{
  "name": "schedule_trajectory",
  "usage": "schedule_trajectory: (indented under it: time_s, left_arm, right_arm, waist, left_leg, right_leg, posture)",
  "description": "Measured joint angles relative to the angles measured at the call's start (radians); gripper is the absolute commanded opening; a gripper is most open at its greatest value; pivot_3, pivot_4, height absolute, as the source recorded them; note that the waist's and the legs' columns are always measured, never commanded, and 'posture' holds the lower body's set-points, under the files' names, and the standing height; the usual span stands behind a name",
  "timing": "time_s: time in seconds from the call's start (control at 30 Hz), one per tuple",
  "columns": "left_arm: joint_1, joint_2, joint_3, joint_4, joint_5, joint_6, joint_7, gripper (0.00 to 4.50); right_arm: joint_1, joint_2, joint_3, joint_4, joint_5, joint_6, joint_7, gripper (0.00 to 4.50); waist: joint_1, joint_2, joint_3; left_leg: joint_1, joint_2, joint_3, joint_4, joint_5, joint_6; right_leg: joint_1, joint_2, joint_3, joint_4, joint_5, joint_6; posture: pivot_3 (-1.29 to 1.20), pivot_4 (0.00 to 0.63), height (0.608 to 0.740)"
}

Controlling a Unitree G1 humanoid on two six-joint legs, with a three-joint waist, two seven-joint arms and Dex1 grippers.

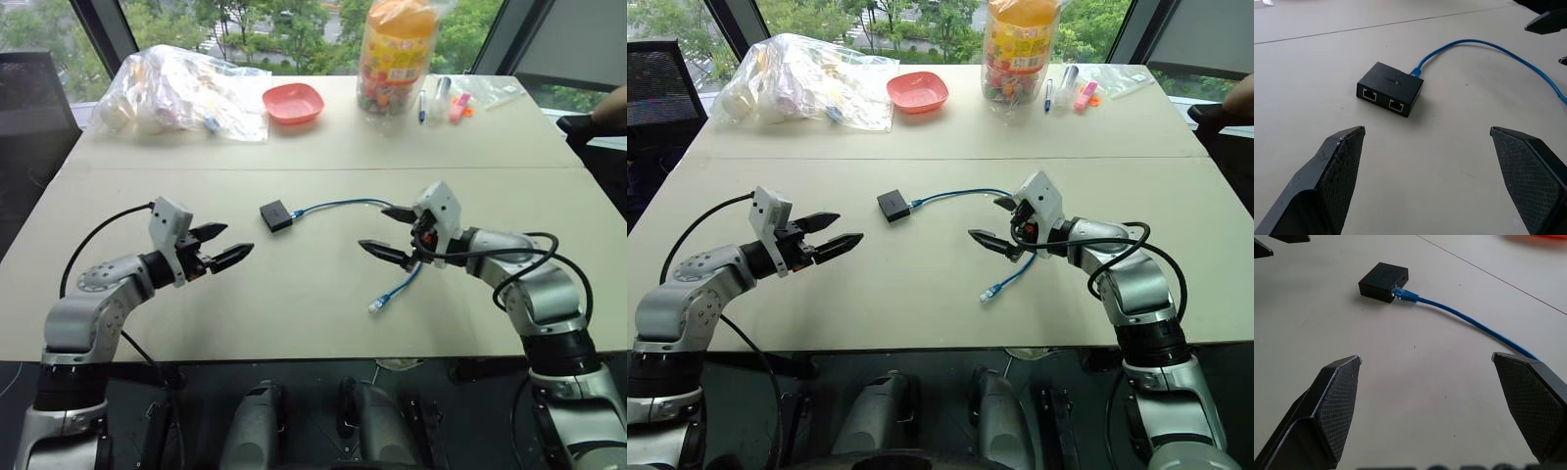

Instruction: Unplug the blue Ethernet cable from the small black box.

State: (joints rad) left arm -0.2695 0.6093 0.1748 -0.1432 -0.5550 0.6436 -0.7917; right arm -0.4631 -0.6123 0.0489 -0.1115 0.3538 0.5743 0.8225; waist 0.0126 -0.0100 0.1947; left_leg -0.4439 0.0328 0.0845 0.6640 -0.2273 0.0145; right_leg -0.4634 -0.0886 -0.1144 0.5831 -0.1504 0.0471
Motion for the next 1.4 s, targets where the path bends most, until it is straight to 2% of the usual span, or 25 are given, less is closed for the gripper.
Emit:
schedule_trajectory:
  time_s: [0.6, 0.8, 0.87, 1.13, 1.3, 1.4]
  left_arm:
    - [-0.055, 0.000, -0.027, 0.071, 0.046, -0.063, -0.024, 4.24]
    - [-0.082, 0.049, -0.034, 0.086, 0.045, -0.063, -0.082, 4.24]
    - [-0.100, 0.071, -0.033, 0.098, 0.043, -0.062, -0.102, 4.24]
    - [-0.116, 0.091, -0.021, 0.116, 0.021, -0.034, -0.120, 4.24]
    - [0.004, 0.063, 0.033, 0.009, -0.007, -0.015, -0.063, 4.24]
    - [0.079, 0.032, 0.055, -0.069, -0.025, -0.007, -0.004, 4.24]
  right_arm:
    - [-0.088, 0.050, 0.056, 0.116, -0.063, -0.071, 0.016, 4.50]
    - [-0.137, 0.084, 0.079, 0.191, -0.097, -0.114, 0.027, 4.50]
    - [-0.180, 0.099, 0.096, 0.271, -0.117, -0.155, 0.040, 4.50]
    - [-0.558, 0.298, 0.133, 0.957, -0.240, -0.490, 0.083, 4.50]
    - [-0.714, 0.418, 0.191, 1.305, -0.379, -0.637, 0.067, 4.50]
    - [-0.746, 0.491, 0.209, 1.419, -0.447, -0.656, 0.038, 4.50]
  waist:
    - [0.000, 0.000, 0.000]
    - [-0.001, 0.000, 0.000]
    - [-0.003, 0.000, 0.000]
    - [-0.028, 0.000, 0.000]
    - [-0.037, 0.000, 0.000]
    - [-0.035, 0.000, 0.000]
  left_leg:
    - [0.000, 0.000, 0.000, 0.000, 0.001, 0.002]
    - [0.000, 0.000, 0.001, 0.000, 0.001, 0.002]
    - [0.000, 0.000, 0.001, 0.000, 0.001, 0.002]
    - [0.001, 0.000, 0.001, 0.000, 0.002, 0.002]
    - [0.002, 0.000, 0.002, 0.000, 0.002, 0.002]
    - [0.002, 0.000, 0.001, 0.000, 0.003, 0.000]
  right_leg:
    - [0.000, 0.000, 0.000, 0.000, 0.000, 0.000]
    - [0.000, 0.000, 0.000, 0.001, 0.000, 0.000]
    - [0.000, 0.001, 0.000, 0.001, 0.001, -0.001]
    - [-0.001, 0.001, 0.000, 0.006, 0.003, 0.002]
    - [-0.003, 0.001, 0.002, 0.011, 0.003, 0.002]
    - [-0.003, 0.001, 0.002, 0.012, 0.003, 0.001]
  posture:
    - [0.00, 0.150, 0.740]
    - [0.00, 0.150, 0.740]
    - [0.00, 0.150, 0.740]
    - [0.00, 0.150, 0.740]
    - [0.00, 0.150, 0.740]
    - [0.00, 0.150, 0.740]
